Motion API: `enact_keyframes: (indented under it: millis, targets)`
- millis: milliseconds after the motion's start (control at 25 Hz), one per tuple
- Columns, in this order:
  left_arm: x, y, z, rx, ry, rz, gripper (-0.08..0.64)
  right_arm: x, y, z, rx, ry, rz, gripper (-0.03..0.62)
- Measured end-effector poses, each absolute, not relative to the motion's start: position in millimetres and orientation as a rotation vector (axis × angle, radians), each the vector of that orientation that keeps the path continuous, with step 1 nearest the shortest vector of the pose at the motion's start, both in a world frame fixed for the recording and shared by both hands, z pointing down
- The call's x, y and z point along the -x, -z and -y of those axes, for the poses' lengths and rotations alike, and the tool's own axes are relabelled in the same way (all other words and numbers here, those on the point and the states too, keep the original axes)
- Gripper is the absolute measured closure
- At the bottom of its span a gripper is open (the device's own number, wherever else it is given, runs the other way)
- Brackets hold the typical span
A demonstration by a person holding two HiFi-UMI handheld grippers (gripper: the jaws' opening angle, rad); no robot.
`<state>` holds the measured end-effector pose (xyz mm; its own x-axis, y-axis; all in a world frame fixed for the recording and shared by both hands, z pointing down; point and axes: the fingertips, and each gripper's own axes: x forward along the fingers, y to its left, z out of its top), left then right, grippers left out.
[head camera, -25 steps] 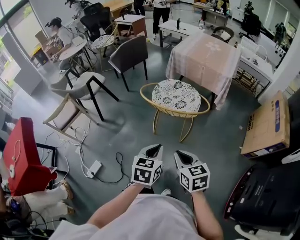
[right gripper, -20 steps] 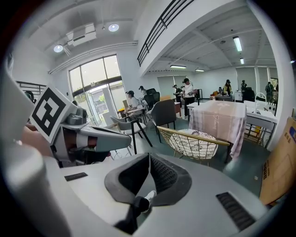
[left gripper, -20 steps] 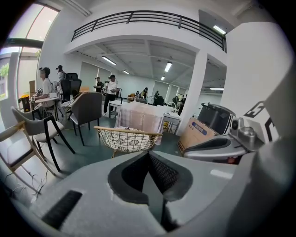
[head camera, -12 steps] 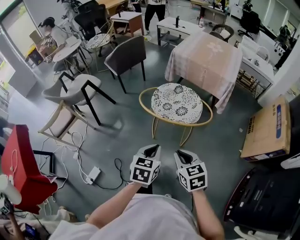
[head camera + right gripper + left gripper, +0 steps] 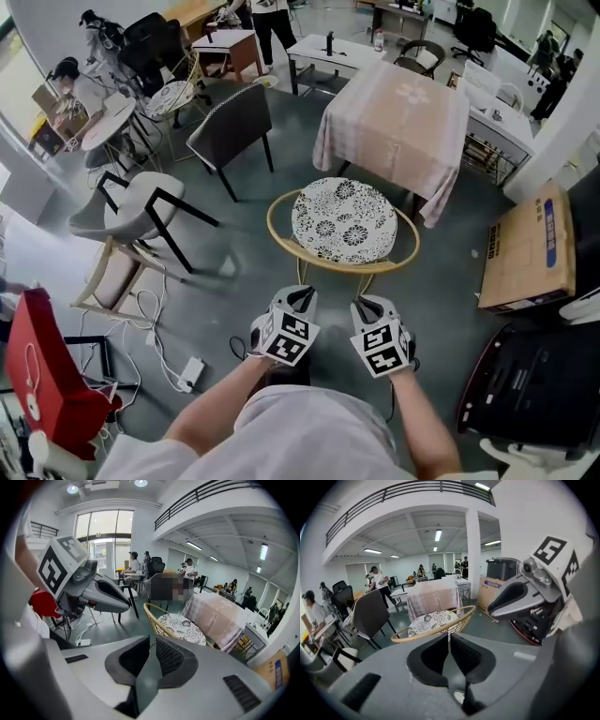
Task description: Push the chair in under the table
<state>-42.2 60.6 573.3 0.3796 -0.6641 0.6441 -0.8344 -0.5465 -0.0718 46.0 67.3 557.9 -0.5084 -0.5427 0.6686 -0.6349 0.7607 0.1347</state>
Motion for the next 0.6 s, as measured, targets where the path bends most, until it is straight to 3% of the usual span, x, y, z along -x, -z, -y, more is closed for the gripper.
enact_keyframes:
  millis: [600]
  targets:
    - [68, -623, 12, -2.693, -1.605, 0.908, 0.46, -32, -604, -10, -0.708, 0.139, 1.938, 0.53]
